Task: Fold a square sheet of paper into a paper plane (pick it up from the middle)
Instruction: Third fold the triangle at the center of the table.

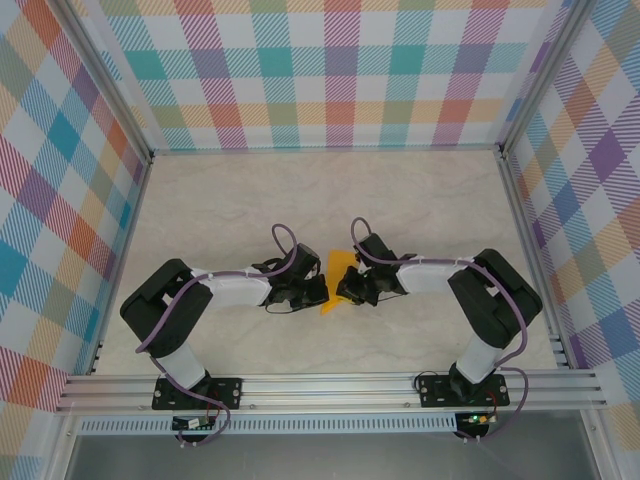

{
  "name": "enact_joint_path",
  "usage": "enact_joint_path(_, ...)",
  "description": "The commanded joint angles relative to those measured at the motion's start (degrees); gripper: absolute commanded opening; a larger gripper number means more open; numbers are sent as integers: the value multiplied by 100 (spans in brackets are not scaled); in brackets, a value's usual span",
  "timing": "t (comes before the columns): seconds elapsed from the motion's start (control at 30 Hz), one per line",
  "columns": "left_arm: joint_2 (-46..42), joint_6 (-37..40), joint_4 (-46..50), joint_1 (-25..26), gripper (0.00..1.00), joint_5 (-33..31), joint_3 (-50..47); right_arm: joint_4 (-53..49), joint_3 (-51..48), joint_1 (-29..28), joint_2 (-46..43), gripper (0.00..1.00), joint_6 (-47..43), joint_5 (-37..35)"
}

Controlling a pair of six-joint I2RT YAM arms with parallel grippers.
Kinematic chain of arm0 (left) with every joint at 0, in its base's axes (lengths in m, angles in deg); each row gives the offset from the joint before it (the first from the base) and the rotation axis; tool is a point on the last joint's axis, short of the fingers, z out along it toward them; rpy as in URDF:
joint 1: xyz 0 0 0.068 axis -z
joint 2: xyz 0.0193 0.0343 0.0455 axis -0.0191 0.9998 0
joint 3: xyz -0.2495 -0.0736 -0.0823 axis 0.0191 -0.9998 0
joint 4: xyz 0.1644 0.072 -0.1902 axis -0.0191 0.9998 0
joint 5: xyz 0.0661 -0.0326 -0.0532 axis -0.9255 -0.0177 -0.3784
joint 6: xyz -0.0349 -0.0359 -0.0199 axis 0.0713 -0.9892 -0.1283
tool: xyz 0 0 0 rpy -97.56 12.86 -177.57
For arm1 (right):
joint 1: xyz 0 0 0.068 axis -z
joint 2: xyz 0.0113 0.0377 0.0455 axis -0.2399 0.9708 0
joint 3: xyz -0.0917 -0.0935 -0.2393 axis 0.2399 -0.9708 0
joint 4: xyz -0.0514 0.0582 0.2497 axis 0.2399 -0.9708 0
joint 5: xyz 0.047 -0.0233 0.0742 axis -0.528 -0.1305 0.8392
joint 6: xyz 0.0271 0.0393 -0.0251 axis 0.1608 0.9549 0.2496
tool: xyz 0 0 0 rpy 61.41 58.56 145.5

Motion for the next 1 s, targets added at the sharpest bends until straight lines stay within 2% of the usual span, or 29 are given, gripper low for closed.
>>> enact_joint_path(0.0,173,83,556,56,5,-135,23,273,-104,70,-324,10,-231,85)
enact_joint_path(0.4,263,92,706,57,5,-161,116,411,-424,237,-64,7,-437,-312)
enact_joint_path(0.73,251,90,778,56,5,-179,126,161,-260,472,-455,7,-739,-392)
enact_joint_path(0.97,245,99,795,66,5,-171,126,129,-330,634,-119,7,-882,-388)
